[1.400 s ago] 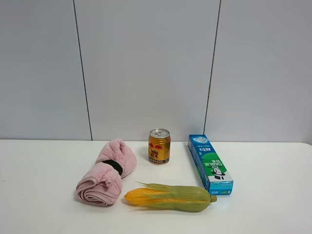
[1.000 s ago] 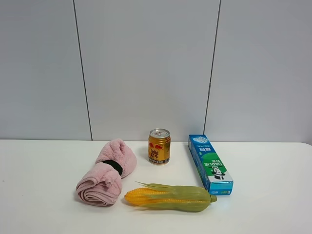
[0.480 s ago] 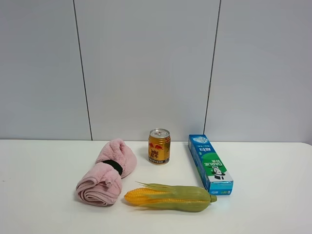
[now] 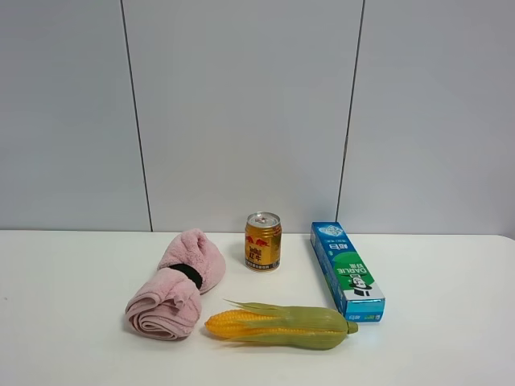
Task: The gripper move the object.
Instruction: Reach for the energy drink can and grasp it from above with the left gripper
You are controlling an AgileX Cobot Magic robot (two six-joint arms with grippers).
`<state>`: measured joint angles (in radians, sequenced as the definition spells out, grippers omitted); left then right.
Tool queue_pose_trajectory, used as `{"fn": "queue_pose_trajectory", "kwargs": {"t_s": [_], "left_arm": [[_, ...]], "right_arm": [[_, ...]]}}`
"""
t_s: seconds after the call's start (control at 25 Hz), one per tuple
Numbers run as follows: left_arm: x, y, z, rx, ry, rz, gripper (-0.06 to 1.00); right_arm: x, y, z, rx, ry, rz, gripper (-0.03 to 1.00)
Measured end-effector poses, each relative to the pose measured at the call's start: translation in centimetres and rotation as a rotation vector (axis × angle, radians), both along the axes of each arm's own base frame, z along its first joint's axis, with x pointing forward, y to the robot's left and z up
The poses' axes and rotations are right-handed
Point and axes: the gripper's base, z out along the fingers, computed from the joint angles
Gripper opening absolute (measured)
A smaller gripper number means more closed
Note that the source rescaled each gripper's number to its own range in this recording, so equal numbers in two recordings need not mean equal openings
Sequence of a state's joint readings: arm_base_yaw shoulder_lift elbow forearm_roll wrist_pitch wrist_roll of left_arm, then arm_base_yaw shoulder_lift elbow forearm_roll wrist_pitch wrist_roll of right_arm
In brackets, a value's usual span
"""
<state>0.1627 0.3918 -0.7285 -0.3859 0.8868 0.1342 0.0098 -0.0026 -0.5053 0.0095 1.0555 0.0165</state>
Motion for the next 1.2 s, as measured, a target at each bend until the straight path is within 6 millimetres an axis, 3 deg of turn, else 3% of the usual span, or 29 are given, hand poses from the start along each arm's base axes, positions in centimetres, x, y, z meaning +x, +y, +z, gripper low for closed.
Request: {"fn": "queue_pose_trajectory", "kwargs": {"t_s": [0.24,0.56,0.8,1.2], "left_arm": [[3.0,0.3,1.5,-0.035,0.063,-0.01,1.0],[6.5,0.9,3.4,0.045,0.089,-0.052,1.0],[9.4,1.2,3.2,0.166,0.102,-0.126,1.0],[14.4,-2.4,2.2,0.142,0.116,-0.291,1.0]], "right_arm": [[0.0,0.0,0.0,0.0,0.0,0.0,1.0],[0.0,0.0,0.0,0.0,0.0,0.0,1.0],[0.0,0.0,0.0,0.0,0.0,0.0,1.0],[0.0,0.0,0.0,0.0,0.0,0.0,1.0]]}}
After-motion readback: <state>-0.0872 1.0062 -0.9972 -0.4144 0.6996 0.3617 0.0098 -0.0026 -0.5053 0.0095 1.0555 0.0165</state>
